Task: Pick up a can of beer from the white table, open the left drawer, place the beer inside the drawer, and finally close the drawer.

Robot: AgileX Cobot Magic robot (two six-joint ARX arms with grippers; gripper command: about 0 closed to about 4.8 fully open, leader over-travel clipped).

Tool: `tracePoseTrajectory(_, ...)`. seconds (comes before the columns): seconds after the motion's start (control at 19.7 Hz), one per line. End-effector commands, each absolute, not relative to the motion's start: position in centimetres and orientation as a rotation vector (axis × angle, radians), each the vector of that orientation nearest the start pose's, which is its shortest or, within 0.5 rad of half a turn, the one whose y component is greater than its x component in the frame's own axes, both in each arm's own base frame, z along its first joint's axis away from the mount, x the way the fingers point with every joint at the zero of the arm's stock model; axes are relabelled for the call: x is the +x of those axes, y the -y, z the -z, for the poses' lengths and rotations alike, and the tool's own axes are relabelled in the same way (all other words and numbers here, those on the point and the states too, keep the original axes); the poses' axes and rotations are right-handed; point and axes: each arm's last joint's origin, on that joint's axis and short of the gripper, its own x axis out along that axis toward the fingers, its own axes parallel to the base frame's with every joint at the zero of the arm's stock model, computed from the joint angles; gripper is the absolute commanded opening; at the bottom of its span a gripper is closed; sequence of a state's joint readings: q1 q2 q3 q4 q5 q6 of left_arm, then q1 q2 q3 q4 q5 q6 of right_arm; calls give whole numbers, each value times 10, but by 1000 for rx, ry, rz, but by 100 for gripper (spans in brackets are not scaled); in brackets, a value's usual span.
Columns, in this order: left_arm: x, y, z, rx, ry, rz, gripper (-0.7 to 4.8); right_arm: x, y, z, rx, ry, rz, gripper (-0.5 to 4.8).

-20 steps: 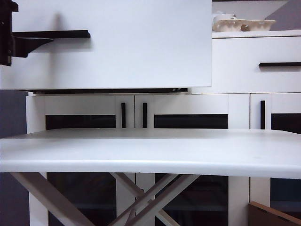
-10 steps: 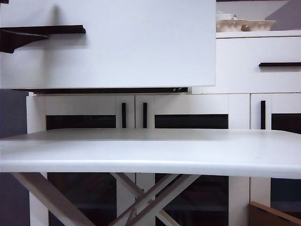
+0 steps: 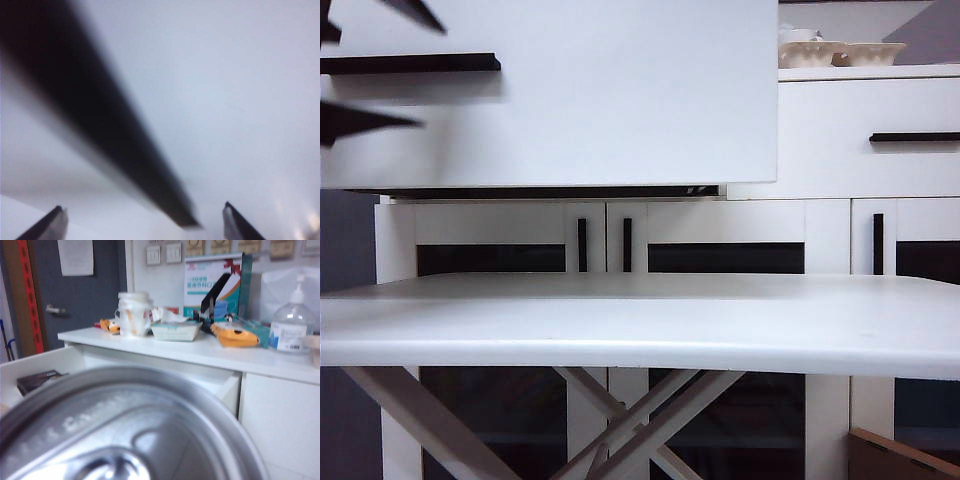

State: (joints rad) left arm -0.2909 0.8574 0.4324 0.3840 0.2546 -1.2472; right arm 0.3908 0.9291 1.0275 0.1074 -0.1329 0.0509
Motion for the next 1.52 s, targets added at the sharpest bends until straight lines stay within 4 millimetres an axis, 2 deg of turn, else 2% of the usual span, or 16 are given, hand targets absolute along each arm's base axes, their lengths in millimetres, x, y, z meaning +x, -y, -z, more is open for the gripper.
tracePoseTrajectory(0.05,170,60,-267,-1150,-317,553,403,181,-79,-436,86,292,-535,166)
tracePoseTrajectory(0.15,162,58,-274,-1132,-274,593,391,186,-82,-442,83,297,-558,166)
tracePoseTrajectory(0.2,156,57,-280,-1112,-243,630,343,191,-84,-447,83,302,-559,166)
tracePoseTrajectory(0.35,142,54,-296,-1064,-140,766,127,205,-91,-454,79,297,-586,166)
tracePoseTrajectory(0.46,135,53,-312,-996,-44,853,5,216,-96,-457,75,281,-613,166)
tracePoseTrajectory(0.71,126,51,-355,-783,80,865,-6,239,-113,-461,74,253,-685,166)
tracePoseTrajectory(0.96,119,47,-393,-541,36,717,-6,259,-136,-464,75,224,-740,166)
tracePoseTrajectory(1.17,118,46,-415,-445,50,705,-6,283,-152,-456,73,185,-756,166)
tracePoseTrajectory(1.42,123,48,-415,-444,40,715,-6,307,-164,-446,68,148,-765,166)
tracePoseTrajectory(1.52,123,49,-416,-442,41,727,-6,318,-171,-436,63,114,-788,166)
